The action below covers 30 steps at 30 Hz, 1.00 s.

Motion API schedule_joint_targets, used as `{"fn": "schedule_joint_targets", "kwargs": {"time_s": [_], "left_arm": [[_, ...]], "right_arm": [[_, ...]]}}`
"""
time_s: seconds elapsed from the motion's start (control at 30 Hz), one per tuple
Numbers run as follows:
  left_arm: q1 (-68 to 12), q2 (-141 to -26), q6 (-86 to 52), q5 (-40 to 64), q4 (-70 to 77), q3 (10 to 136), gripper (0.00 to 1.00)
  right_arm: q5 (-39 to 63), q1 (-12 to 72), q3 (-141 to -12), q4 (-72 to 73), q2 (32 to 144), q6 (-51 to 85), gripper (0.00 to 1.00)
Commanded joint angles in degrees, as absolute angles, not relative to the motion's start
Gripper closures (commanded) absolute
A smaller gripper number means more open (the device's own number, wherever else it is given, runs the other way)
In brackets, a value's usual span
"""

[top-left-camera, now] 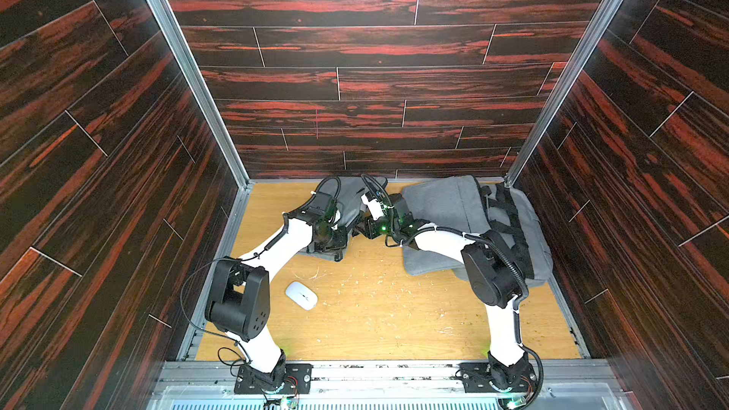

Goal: Put the mouse into the laptop bag
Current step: Zip the zipper on the zippered laptop bag.

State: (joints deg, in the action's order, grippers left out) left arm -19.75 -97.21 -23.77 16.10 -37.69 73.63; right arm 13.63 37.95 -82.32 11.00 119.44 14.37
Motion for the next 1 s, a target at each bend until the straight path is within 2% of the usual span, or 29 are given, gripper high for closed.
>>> {"fn": "schedule_joint_targets", "kwargs": {"time_s": [0.0, 0.07, 0.13, 0.23, 0.27, 0.5, 0.77, 0.97], "left_arm": [[-20.0, -97.1, -23.4, 20.2, -38.0, 74.2, 1.00], [-20.0, -97.0, -23.3, 20.3, -38.0, 74.3, 1.00], [-20.0, -96.9, -23.3, 20.5, -38.0, 74.3, 1.00], [-20.0, -97.0, -23.2, 20.5, -38.4, 74.4, 1.00], [-20.0, -97.0, -23.2, 20.5, -38.6, 74.3, 1.00], [-20.0, -95.2, -23.8, 19.3, -38.8, 71.9, 1.00], [-19.5, -90.7, -24.3, 16.4, -39.3, 66.0, 1.00], [-18.1, -88.8, -25.0, 15.6, -39.5, 63.1, 1.00]], "right_arm": [[18.5, 38.6, -84.4, 15.7, 115.3, 13.9, 0.67], [19.5, 38.7, -85.0, 16.0, 116.2, 14.8, 0.71], [21.9, 38.7, -85.2, 17.0, 117.0, 15.8, 0.85], [22.2, 38.7, -84.9, 18.5, 117.5, 16.9, 0.98], [21.5, 38.6, -84.8, 18.5, 117.4, 16.7, 1.00], [11.8, 34.6, -87.2, 10.4, 117.4, 17.0, 1.00], [10.0, 26.6, -94.0, 4.5, 123.2, 18.2, 1.00], [9.7, 23.8, -98.2, 2.3, 126.1, 18.0, 1.00]]}}
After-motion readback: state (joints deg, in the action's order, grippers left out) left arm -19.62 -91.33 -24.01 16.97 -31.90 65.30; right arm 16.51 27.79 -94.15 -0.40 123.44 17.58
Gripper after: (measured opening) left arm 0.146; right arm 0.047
